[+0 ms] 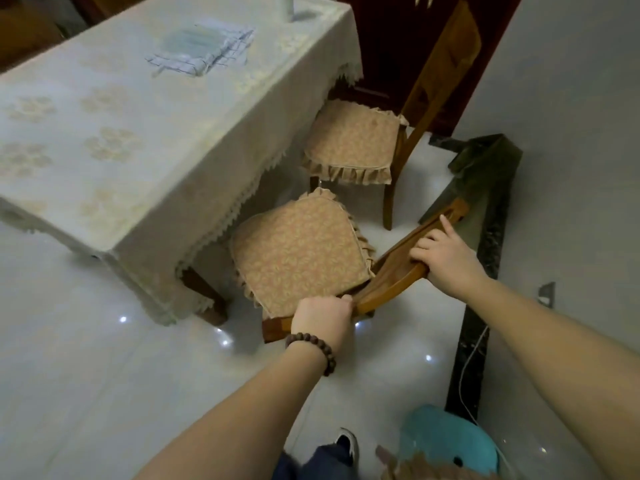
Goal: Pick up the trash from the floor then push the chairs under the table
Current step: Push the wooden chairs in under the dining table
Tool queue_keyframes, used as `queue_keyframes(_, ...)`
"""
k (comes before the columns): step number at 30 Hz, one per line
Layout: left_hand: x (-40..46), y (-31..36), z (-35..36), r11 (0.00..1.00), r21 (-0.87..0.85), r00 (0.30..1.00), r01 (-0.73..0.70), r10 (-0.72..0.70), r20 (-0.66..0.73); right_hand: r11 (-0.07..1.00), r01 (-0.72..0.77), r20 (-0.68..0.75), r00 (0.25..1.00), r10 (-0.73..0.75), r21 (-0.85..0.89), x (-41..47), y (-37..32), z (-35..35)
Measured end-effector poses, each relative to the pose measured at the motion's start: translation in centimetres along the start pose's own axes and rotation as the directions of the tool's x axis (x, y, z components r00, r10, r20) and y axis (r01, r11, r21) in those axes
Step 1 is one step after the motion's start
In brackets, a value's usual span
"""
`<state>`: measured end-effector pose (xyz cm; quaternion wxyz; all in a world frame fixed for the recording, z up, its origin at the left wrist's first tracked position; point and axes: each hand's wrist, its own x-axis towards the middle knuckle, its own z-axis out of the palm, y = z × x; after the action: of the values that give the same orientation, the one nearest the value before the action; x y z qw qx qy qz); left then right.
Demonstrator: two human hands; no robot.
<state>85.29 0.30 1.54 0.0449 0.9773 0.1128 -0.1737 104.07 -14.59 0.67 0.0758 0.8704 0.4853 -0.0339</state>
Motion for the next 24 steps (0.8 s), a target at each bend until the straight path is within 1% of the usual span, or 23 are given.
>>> queue_keyframes(6, -1.8, -3.4, 1.1, 0.999, -0.002, 0.999, 0.033, -0.033, -0.022, 0.995, 0.091, -0.087, 0.992, -0.093, -0.036, 0.6, -2.4, -0.4)
queue_keyframes(9, -2.1, -6.0, 1.5, 0.997, -0.006, 0.993, 0.078, -0.079, -0.083, 0.988, 0.140, -0.112, 0.983, -0.147, -0.067, 2.4, -3.6, -1.1)
queue_keyframes(16, -2.1, -10.9, 2.3, 0.985, -0.074, 0.965, 0.156, -0.168, -0.203, 0.960, 0.258, -0.191, 0.942, -0.276, -0.113, 9.2, -6.1, -2.1)
queue_keyframes(20, -0.3, -14.4, 1.7, 0.975, -0.083, 0.947, 0.206, -0.220, -0.233, 0.926, 0.343, -0.210, 0.904, -0.371, -0.157, 14.5, -7.3, -3.0)
queue_keyframes(24, 2.3, -18.2, 0.8, 0.959, -0.119, 0.921, 0.258, -0.282, -0.268, 0.907, 0.374, -0.218, 0.885, -0.411, -0.193, 20.4, -8.2, -4.3)
